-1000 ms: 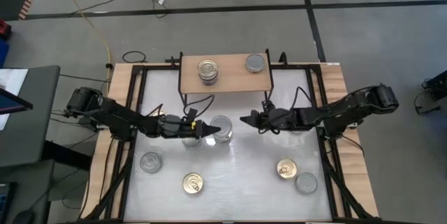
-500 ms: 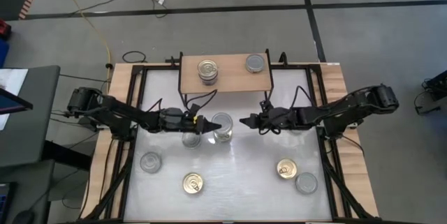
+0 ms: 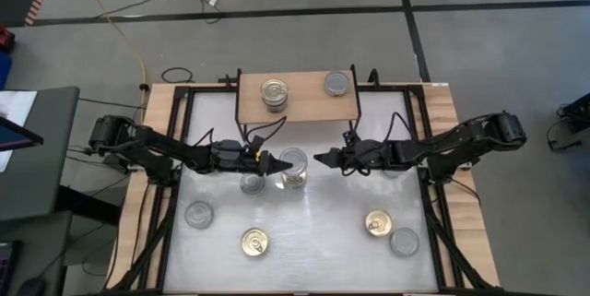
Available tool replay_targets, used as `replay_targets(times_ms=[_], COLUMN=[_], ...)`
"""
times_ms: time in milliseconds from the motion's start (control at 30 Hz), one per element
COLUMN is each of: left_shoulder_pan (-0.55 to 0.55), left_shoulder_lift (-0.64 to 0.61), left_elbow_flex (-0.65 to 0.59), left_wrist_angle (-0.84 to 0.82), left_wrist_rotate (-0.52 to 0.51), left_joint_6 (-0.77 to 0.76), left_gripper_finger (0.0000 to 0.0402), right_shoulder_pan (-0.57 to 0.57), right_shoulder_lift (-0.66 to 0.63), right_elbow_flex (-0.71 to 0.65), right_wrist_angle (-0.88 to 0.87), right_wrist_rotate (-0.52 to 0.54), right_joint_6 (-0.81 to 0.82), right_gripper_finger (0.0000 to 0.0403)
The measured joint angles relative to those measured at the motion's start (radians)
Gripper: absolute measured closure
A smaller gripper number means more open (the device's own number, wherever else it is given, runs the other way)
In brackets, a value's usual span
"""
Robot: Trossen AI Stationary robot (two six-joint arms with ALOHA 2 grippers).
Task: Stack canned seafood by type on shelf
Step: Stack the green white tuna can on top of the other green white tuna can on the shelf
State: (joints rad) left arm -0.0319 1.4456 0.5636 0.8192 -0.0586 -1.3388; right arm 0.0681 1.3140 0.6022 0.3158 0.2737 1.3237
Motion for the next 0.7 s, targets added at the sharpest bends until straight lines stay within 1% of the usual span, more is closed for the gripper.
replay_targets(times_ms=[167, 300, 433, 700], left_shoulder_pan=[0.0, 0.0, 0.0, 0.0], left_shoulder_lift=[0.0, 0.0, 0.0, 0.0], left_elbow_flex=[0.0, 0.0, 0.0, 0.001], left_wrist_angle=[0.001, 0.002, 0.003, 0.054], left_wrist_rotate=[0.0, -0.001, -0.002, -0.002], left_joint_6=[0.0, 0.0, -0.002, -0.003], left_gripper_finger=[0.0275, 0.0275, 0.0275, 0.0275], right_shoulder_pan=[0.0, 0.002, -0.005, -0.003], right_shoulder_lift=[0.0, 0.0, 0.0, 0.0], right_elbow_flex=[0.0, 0.0, 0.001, 0.001], right_wrist_angle=[0.008, 0.11, 0.215, 0.206], right_wrist_rotate=[0.009, 0.009, -0.044, -0.06], right_joint_6=[0.078, -0.007, -0.09, -0.076], right_gripper_finger=[0.0117, 0.0117, 0.0117, 0.0117])
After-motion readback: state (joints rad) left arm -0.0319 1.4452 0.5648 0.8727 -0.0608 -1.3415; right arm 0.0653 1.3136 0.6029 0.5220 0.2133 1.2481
